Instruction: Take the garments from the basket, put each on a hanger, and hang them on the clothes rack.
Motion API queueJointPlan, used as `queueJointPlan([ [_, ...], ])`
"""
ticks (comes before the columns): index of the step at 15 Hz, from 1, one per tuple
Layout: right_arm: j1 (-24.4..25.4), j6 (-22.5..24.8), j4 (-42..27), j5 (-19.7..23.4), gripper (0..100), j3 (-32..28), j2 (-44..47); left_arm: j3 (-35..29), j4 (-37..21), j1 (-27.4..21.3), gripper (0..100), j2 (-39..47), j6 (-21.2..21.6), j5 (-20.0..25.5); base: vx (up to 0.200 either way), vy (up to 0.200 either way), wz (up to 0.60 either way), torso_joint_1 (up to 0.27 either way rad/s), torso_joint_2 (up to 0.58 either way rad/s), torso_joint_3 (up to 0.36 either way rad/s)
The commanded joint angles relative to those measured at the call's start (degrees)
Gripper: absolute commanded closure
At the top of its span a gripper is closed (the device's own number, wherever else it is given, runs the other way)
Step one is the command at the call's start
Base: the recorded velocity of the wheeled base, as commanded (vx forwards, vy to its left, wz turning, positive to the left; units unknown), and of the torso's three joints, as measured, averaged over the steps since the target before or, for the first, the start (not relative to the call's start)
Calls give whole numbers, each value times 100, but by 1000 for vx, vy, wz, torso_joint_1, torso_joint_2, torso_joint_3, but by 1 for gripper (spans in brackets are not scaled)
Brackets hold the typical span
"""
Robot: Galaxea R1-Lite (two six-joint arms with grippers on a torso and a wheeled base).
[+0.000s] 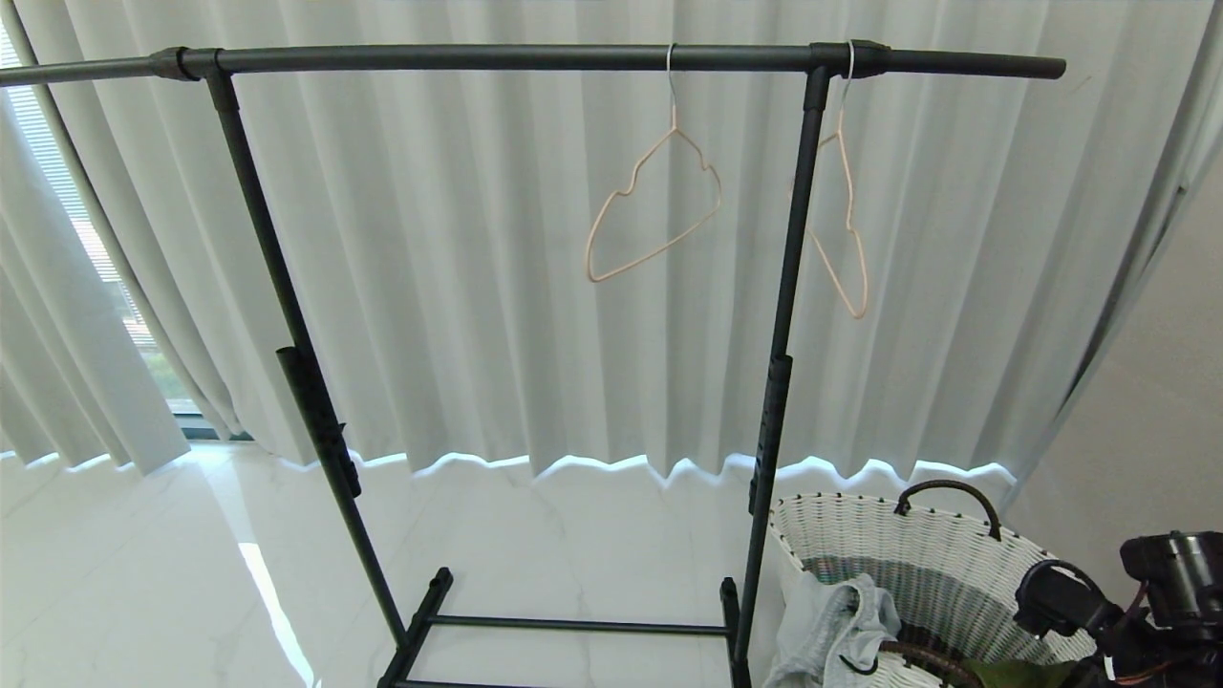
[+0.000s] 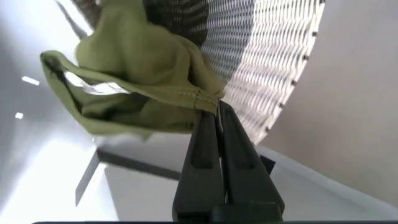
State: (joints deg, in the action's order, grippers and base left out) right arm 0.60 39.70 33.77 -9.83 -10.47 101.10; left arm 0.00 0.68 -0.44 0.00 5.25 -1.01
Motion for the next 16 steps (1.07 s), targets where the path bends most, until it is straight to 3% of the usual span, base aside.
queueJointPlan([
  [1, 72, -7, -2032, 7, 100, -1282, -1628, 0, 2, 0, 0, 0, 2, -4, 0, 0, 0, 0, 0, 0],
  [3, 309, -59, -3948, -2, 100, -2416, -2261, 0, 2, 0, 0, 0, 2, 5, 0, 0, 0, 0, 0, 0],
  [5, 380, -68, -4950, -204, 100, -3154, -2657, 0, 2, 0, 0, 0, 2, -4, 0, 0, 0, 0, 0, 0],
  [9, 397, -68, -5416, -371, 100, -3708, -3245, 0, 2, 0, 0, 0, -7, 5, 0, 0, 0, 0, 0, 0],
  [16, 441, -68, -5442, -362, 100, -3699, -3518, 0, 2, 0, 0, 0, 28, -4, 0, 0, 0, 0, 0, 0],
])
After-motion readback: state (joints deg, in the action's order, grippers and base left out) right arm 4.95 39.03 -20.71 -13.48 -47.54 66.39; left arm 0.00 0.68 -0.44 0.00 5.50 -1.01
